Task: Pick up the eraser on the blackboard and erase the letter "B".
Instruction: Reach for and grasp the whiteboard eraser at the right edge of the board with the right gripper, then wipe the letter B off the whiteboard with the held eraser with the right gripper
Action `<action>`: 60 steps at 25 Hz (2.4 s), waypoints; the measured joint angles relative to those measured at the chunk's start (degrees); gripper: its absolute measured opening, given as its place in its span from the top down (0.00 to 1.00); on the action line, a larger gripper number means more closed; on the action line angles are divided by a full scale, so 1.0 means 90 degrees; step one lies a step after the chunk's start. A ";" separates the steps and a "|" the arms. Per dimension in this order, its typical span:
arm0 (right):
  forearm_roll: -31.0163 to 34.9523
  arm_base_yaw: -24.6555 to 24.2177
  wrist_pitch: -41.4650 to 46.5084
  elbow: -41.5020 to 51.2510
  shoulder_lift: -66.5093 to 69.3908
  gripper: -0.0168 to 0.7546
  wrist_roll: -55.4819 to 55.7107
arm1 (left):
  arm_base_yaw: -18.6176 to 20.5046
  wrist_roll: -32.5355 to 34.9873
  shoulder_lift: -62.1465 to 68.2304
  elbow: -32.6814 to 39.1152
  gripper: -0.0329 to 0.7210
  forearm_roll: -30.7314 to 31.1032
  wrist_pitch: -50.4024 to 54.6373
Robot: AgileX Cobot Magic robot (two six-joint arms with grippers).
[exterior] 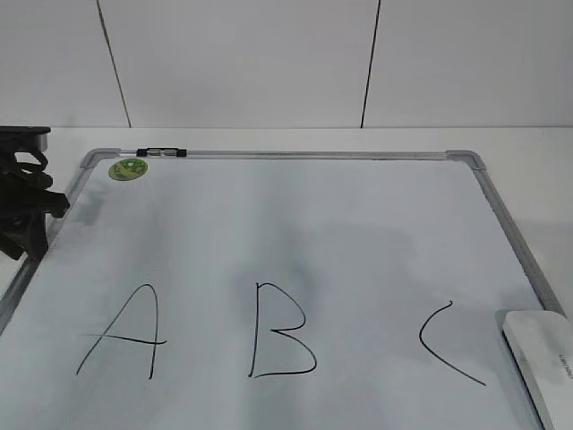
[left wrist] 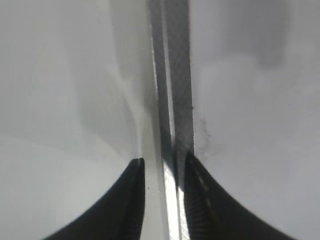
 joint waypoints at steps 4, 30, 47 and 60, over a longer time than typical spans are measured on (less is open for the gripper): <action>0.0085 0.0000 0.0000 0.0000 0.0000 0.24 0.0000 | 0.0000 0.0000 0.0000 0.0000 0.80 -0.0012 0.0037; 0.0126 0.0000 -0.0953 0.0000 0.1630 0.11 -0.0028 | 0.0000 -0.0070 0.0000 -0.0011 0.91 -0.0073 0.0062; 0.0135 0.0330 -0.2200 -0.0024 0.3518 0.11 -0.0349 | 0.0000 -0.0070 0.0000 -0.0011 0.91 -0.0083 0.0075; 0.0084 0.0330 -0.2363 -0.0040 0.4204 0.12 -0.0359 | 0.0000 -0.0070 0.0000 -0.0011 0.91 -0.0083 0.0075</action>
